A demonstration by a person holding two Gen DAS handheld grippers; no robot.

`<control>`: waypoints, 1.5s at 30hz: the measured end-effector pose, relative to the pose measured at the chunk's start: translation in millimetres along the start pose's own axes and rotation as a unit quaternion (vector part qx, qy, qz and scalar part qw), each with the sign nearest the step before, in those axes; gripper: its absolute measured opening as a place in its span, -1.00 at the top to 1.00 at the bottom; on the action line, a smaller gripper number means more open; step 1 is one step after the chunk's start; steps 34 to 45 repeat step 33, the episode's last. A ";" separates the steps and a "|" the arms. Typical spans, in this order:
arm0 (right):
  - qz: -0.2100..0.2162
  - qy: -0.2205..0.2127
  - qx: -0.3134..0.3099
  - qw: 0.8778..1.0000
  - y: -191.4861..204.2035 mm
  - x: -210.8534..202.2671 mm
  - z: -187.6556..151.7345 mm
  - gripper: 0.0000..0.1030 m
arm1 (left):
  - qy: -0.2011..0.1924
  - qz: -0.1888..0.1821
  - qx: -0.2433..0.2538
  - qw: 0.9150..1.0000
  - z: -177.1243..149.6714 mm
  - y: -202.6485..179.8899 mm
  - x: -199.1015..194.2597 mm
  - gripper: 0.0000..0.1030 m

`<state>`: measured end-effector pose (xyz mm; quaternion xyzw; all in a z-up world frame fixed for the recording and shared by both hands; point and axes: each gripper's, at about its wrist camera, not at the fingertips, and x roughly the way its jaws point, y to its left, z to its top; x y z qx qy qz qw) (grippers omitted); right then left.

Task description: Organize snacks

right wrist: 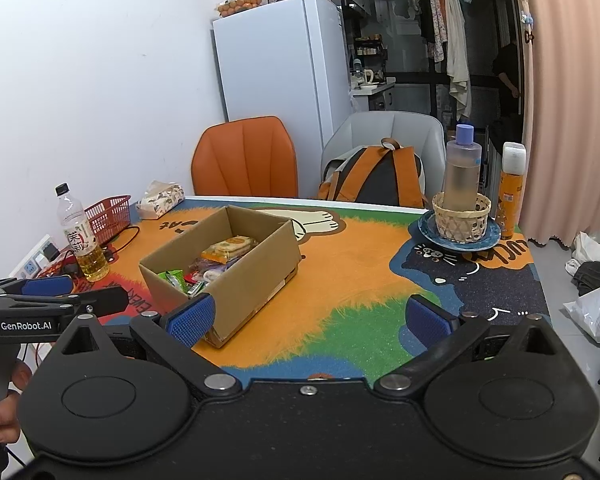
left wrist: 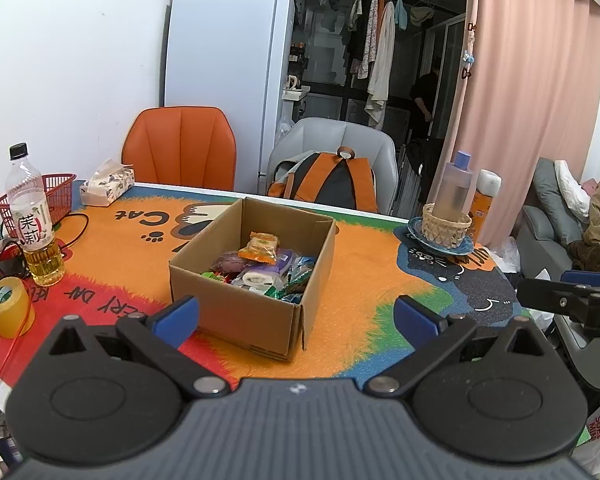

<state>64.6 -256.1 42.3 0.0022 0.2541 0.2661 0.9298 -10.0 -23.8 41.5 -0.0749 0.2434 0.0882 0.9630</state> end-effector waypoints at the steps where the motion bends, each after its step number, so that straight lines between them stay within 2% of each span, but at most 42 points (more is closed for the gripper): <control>1: 0.000 0.000 0.000 1.000 -0.2 0.0 0.4 -1.00 | 0.000 0.001 -0.001 1.000 0.0 -0.3 -0.1 -1.00; 45: -0.001 0.004 0.001 1.000 -1.0 3.2 -0.9 -1.00 | 0.001 -0.006 0.001 1.000 -2.0 2.0 1.9 -1.00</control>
